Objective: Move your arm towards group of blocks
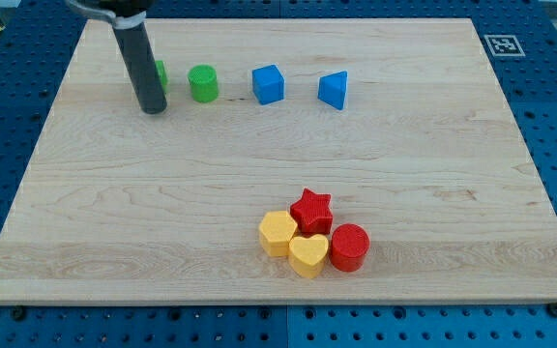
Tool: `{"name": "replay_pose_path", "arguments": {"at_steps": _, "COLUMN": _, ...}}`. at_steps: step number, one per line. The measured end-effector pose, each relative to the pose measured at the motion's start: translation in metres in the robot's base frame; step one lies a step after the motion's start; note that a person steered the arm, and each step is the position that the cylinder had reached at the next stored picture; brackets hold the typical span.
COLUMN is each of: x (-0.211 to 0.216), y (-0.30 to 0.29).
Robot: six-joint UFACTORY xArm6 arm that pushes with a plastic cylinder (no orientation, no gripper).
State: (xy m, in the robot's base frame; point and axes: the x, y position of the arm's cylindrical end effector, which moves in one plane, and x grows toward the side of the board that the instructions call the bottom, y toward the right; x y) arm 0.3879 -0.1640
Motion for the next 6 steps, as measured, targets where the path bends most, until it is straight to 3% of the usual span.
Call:
{"name": "replay_pose_path", "arguments": {"at_steps": 4, "x": 0.185, "y": 0.047}}
{"name": "replay_pose_path", "arguments": {"at_steps": 6, "x": 0.18, "y": 0.065}}
